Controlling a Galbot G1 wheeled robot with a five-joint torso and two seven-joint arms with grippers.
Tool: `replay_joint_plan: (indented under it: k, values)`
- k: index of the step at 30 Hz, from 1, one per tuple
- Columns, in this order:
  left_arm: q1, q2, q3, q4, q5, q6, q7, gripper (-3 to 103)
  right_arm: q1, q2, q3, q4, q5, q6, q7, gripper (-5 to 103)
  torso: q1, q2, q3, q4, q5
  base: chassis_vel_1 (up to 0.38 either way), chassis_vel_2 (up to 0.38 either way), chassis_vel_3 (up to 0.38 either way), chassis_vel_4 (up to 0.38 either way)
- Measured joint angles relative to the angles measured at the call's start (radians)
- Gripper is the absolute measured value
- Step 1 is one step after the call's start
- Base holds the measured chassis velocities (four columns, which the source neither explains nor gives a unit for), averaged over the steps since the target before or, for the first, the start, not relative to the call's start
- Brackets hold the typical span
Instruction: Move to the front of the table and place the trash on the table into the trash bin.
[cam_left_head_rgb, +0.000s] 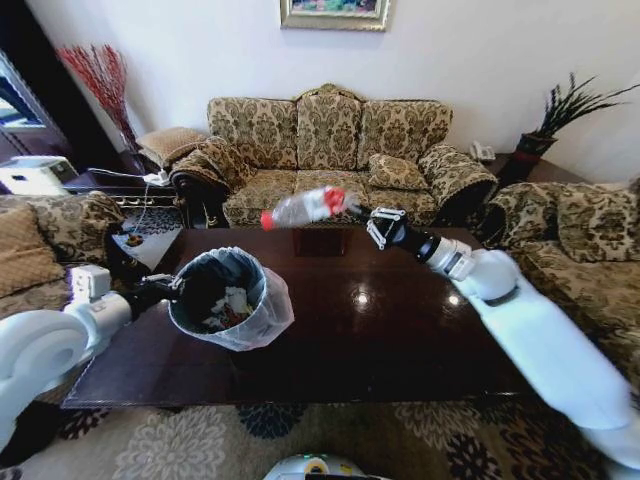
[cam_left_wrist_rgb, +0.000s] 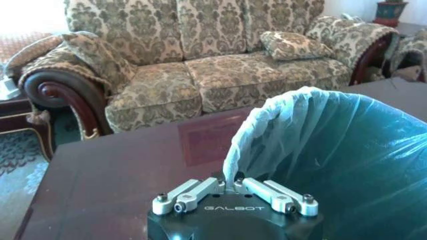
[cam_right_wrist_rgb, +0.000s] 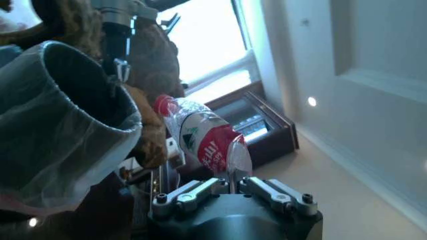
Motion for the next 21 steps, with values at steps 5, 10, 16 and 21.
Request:
replay_joint_plan:
  k: [5,10,16,21]
  values:
    - [0.019,0.034,0.011,-0.031,0.003,-0.001,0.007,0,0.25,-0.018,-0.159,0.001,-0.084,0.044,-0.08,1,0.0,0.0,0.0,0.0001,-0.0006,0.0,0.0,0.0,0.0]
    - [0.024,0.038,0.02,-0.071,0.004,-0.001,0.007,0,0.421,0.036,-0.303,-0.026,-0.133,0.069,-0.127,1,0.0,0.0,0.0,0.0001,0.0,0.0,0.0,0.0,0.0]
    - [0.031,0.001,0.024,-0.106,0.015,-0.001,0.003,0,0.58,0.122,-0.424,-0.047,-0.174,0.097,-0.174,1,0.0,0.0,0.0,-0.0002,-0.0005,0.0,0.0,0.0,0.0]
    - [0.035,-0.035,0.021,-0.127,0.031,0.0,0.002,0,0.675,0.187,-0.489,-0.065,-0.197,0.125,-0.271,1,0.0,0.0,0.0,0.0008,-0.0008,0.0,0.0,0.0,0.0]
